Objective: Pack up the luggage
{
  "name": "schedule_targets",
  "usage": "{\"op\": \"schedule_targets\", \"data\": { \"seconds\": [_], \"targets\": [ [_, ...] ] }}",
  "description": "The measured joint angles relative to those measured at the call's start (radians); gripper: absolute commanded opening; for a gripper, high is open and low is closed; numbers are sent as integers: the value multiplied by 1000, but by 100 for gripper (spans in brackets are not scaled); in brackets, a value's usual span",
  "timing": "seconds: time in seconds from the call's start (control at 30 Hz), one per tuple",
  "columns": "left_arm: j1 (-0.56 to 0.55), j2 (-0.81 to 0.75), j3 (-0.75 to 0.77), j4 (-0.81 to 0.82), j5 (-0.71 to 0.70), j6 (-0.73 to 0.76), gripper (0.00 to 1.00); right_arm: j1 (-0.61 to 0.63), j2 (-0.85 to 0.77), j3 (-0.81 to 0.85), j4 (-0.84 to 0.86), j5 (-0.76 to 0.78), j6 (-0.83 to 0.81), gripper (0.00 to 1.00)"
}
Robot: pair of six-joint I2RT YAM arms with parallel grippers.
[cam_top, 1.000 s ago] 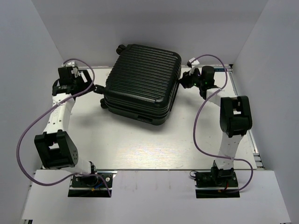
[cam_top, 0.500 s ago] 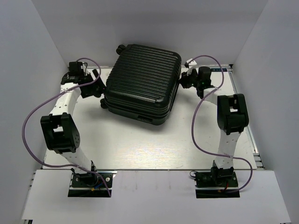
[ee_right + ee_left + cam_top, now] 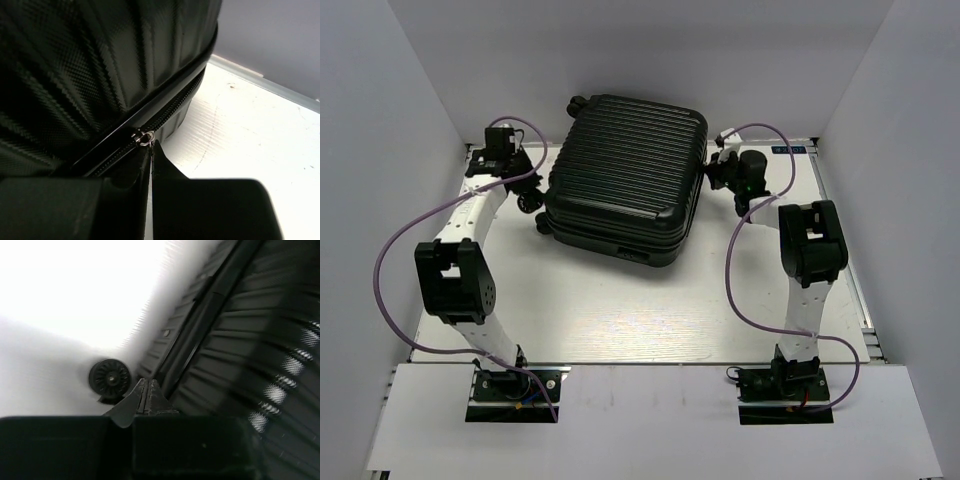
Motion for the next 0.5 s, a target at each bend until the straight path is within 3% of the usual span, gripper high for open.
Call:
{"op": "schedule_targets", "data": {
  "seconds": [0.23,0.5],
  "targets": [
    [-26,16,-6,7,8,5,0,14,37,52,1,117,71,0],
    [-26,28,-2,-6,8,27,0,14,187,298,-75,212,76,0]
  ]
}}
